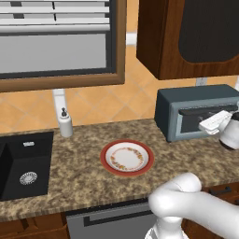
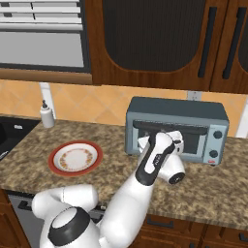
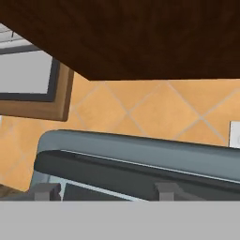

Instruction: Pick up the kebab skewer and baguette bread, and place them inside the toaster oven. Close the toaster oven door and start by setting the timer.

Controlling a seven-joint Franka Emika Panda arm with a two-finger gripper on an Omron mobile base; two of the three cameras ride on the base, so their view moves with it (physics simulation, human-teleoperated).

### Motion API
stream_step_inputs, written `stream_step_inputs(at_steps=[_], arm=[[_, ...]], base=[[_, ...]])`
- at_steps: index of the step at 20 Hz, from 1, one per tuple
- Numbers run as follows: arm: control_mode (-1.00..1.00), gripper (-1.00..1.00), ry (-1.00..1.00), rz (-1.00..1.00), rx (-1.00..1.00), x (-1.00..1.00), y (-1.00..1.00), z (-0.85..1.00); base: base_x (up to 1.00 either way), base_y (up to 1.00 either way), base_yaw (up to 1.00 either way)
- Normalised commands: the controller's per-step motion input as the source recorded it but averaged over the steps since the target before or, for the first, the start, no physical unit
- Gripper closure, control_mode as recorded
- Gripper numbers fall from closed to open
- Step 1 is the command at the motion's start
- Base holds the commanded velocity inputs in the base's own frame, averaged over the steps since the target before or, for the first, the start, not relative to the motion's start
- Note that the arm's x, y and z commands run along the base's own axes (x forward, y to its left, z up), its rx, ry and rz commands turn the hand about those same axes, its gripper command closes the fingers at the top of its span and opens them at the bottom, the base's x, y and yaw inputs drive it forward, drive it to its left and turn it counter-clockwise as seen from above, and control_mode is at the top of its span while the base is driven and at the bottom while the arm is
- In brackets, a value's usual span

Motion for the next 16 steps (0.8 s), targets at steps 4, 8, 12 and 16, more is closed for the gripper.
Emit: stream_step_inputs(at_steps=[4, 8, 12, 16], arm=[[-1.0, -1.0, 0.01, -0.01, 0.0, -0.54, -0.24, 0.0], [-1.0, -1.0, 0.06, -0.03, 0.0, -0.3, -0.66, 0.11], [-1.0, -1.0, 0.01, 0.0, -0.01, -0.44, -0.97, 0.05], [-1.0, -1.0, 0.05, -0.02, -0.03, -0.06, -0.93, 0.0]], base=[[0.0, 0.0, 0.0], [0.0, 0.0, 0.0], [0.0, 0.0, 0.0], [0.0, 0.0, 0.0]])
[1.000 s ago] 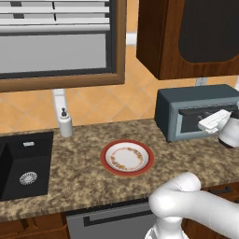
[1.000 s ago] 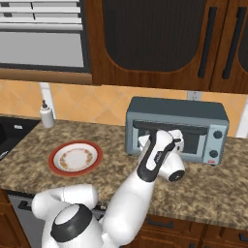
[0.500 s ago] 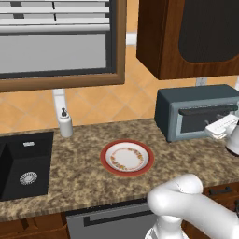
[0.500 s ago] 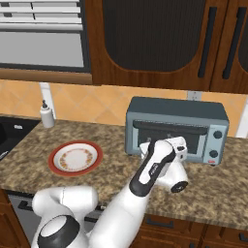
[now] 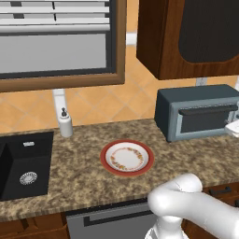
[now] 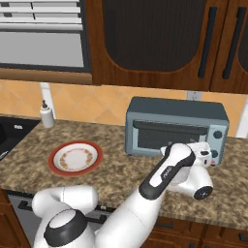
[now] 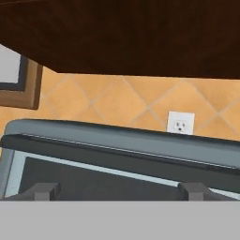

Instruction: Pick up the kebab skewer and baguette bread, and place them inside the toaster oven. Close the toaster oven door and start by setting the timer.

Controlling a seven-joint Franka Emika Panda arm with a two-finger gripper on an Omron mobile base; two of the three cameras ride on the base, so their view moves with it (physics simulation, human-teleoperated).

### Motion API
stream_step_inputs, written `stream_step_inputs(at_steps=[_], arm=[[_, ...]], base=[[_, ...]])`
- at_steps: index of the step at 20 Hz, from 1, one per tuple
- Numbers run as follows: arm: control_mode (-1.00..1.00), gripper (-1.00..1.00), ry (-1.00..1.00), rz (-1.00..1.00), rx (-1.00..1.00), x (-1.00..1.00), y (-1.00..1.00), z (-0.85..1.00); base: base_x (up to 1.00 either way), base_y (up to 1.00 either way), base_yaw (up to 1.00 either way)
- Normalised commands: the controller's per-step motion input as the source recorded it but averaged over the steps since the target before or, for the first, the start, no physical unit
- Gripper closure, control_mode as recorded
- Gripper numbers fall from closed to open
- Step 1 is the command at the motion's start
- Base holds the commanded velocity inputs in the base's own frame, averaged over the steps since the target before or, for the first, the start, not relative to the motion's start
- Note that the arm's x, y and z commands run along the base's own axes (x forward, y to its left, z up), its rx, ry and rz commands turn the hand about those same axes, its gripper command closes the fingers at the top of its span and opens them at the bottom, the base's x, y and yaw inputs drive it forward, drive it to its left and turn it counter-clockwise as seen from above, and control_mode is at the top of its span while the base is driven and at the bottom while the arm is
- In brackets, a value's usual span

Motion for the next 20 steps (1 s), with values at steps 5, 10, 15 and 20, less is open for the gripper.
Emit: stream_step_inputs(at_steps=[5, 10, 15, 20], arm=[[-1.0, -1.0, 0.14, -0.09, 0.08, 0.03, -0.73, 0.0], [-1.0, -1.0, 0.37, -0.2, 0.27, 0.28, -0.29, -0.01], [-1.0, -1.0, 0.11, -0.05, 0.35, -0.1, -0.37, -0.17], [-1.0, -1.0, 0.03, -0.01, 0.54, 0.01, -0.37, -0.37]], base=[[0.0, 0.0, 0.0], [0.0, 0.0, 0.0], [0.0, 0.0, 0.0], [0.0, 0.0, 0.0]])
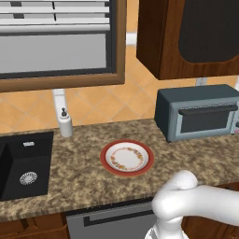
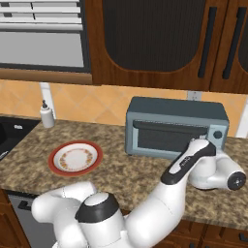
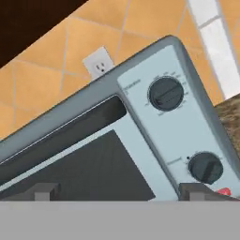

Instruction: Pick up the kebab skewer and baguette bread, and place them inside the toaster oven. Close the toaster oven door and start by setting the timer.

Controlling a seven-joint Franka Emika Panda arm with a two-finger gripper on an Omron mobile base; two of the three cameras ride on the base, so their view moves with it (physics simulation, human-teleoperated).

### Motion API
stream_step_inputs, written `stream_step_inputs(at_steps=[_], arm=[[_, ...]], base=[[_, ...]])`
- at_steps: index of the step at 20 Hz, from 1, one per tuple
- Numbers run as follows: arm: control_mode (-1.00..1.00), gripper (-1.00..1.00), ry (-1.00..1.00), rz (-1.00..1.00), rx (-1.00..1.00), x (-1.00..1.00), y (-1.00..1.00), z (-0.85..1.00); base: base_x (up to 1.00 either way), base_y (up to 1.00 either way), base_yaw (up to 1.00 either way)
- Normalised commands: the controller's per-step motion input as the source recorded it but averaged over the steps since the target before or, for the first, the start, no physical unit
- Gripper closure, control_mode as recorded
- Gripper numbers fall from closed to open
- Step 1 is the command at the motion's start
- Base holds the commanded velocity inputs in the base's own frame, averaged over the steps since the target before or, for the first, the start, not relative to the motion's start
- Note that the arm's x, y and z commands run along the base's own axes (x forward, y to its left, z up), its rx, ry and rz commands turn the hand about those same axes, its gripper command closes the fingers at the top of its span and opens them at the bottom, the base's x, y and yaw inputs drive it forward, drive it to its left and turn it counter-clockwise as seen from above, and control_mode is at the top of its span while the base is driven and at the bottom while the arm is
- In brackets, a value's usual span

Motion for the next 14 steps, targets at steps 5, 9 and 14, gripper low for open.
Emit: stream_step_inputs(at_steps=[5, 9, 14], arm=[[-1.0, -1.0, 0.23, -0.03, 0.43, 0.33, 0.03, -0.19], [-1.0, -1.0, 0.25, -0.04, 0.27, 0.11, -0.31, -0.09], [-1.0, -1.0, 0.04, -0.07, 0.21, 0.2, -0.17, -0.35]], base=[[0.0, 0.0, 0.0], [0.0, 0.0, 0.0], [0.0, 0.0, 0.0]])
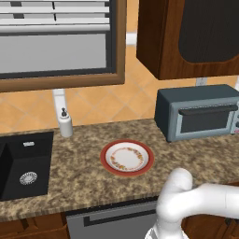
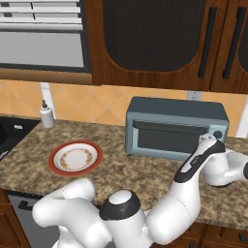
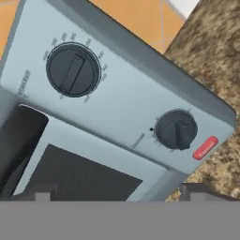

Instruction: Pick up the kebab skewer and baguette bread, and place them inside the toaster oven. Close the toaster oven door and start by setting the timer.

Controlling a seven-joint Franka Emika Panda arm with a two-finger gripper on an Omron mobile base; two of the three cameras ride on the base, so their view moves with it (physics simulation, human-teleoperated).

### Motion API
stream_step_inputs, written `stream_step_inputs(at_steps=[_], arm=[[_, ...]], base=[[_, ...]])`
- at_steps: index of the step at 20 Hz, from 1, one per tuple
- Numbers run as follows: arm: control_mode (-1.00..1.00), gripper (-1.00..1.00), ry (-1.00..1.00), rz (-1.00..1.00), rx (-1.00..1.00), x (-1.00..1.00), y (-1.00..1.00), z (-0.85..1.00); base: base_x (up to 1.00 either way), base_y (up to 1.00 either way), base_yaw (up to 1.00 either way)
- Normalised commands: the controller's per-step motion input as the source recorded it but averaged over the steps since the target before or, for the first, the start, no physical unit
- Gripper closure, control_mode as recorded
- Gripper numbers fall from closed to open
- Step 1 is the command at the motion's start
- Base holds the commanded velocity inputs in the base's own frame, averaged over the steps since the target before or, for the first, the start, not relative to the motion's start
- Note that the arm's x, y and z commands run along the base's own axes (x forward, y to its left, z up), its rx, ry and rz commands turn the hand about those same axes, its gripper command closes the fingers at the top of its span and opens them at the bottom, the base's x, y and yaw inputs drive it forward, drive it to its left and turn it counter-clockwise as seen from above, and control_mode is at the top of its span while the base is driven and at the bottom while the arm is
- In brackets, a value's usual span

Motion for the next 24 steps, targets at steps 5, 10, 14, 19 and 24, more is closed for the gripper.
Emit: stream_step_inputs(at_steps=[5, 10, 14, 19, 24], arm=[[-1.0, -1.0, -0.01, -0.05, 0.2, 0.35, -0.2, -0.37], [-1.0, -1.0, -0.02, -0.01, 0.08, 0.16, -0.43, -0.28], [-1.0, -1.0, -0.05, -0.03, 0.0, 0.27, -0.11, -0.3], [-1.0, -1.0, -0.1, -0.05, 0.0, 0.32, -0.02, -0.06], [-1.0, -1.0, -0.05, -0.12, 0.0, 0.0, 0.05, 0.0]], base=[[0.0, 0.0, 0.0], [0.0, 0.0, 0.0], [0.0, 0.0, 0.0], [0.0, 0.0, 0.0], [0.0, 0.0, 0.0]])
